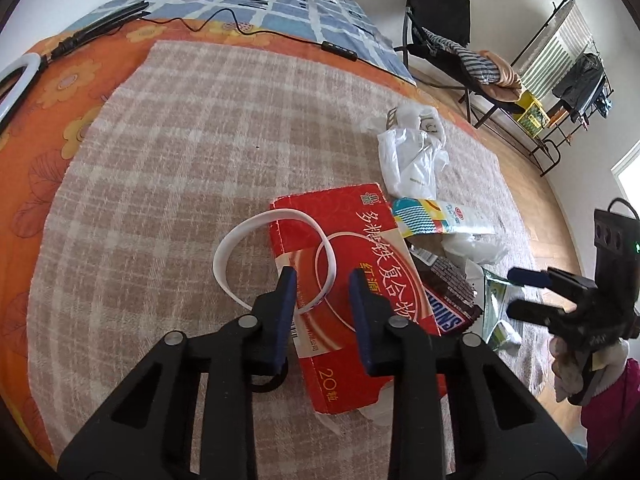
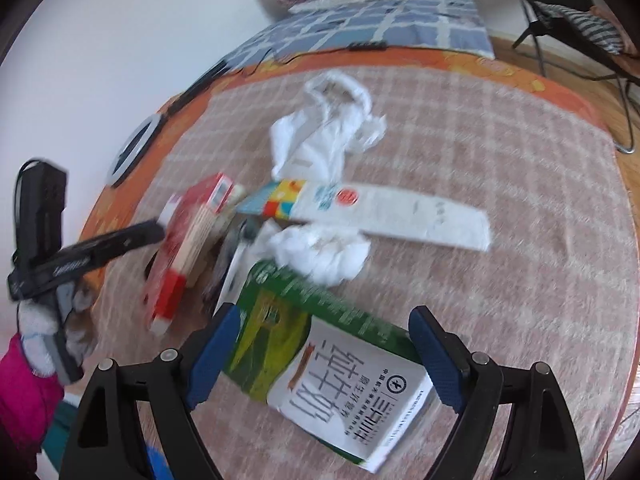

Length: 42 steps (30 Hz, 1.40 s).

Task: Collect trash
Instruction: 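Grasp the red tissue box with the left tool while the right tool grasps the milk carton, then carry the milk carton in the right tool to the blue basket and release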

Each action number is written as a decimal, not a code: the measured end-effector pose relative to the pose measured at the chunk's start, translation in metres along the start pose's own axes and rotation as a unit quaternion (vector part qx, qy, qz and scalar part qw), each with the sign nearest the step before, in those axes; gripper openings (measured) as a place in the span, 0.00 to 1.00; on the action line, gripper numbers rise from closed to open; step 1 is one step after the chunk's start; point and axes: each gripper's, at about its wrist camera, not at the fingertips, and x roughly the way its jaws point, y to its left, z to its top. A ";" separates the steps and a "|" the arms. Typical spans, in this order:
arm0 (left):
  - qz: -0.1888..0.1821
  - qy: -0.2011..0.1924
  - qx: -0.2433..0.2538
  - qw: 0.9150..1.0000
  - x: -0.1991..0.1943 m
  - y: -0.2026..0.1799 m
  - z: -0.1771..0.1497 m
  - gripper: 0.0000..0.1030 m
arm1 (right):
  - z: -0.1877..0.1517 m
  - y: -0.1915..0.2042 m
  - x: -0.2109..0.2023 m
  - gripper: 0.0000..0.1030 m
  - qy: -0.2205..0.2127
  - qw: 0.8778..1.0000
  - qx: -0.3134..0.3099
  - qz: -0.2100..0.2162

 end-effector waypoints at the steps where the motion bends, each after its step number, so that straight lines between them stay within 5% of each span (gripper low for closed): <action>1: 0.000 0.000 0.000 1.000 0.000 0.001 0.000 0.24 | -0.002 0.001 -0.001 0.86 0.003 1.000 -0.002 0.002; 5: 0.000 0.004 0.003 1.000 0.002 0.001 -0.001 0.12 | -0.016 0.014 -0.009 0.93 0.014 0.999 -0.030 0.014; 13: 0.004 -0.008 0.002 1.000 0.001 0.000 -0.001 0.04 | -0.046 0.063 0.000 0.98 0.024 0.983 -0.163 -0.085; 19: -0.007 -0.022 0.007 1.000 -0.007 -0.003 0.000 0.03 | -0.053 0.067 0.017 0.85 0.037 0.971 -0.180 -0.150; 27: -0.018 -0.031 -0.004 0.999 -0.019 0.002 0.000 0.03 | -0.061 0.071 -0.007 0.72 0.026 0.978 -0.170 -0.119; 31: -0.025 -0.036 -0.015 0.999 -0.026 0.008 0.000 0.03 | -0.072 0.075 -0.001 0.73 0.049 0.978 -0.172 -0.106; 35: -0.025 -0.041 -0.017 0.999 -0.032 0.008 0.000 0.03 | -0.078 0.076 0.014 0.89 0.058 0.973 -0.179 -0.132; 42: -0.031 -0.052 -0.006 0.998 -0.048 0.002 -0.005 0.03 | -0.084 0.087 0.013 0.82 0.043 0.970 -0.192 -0.144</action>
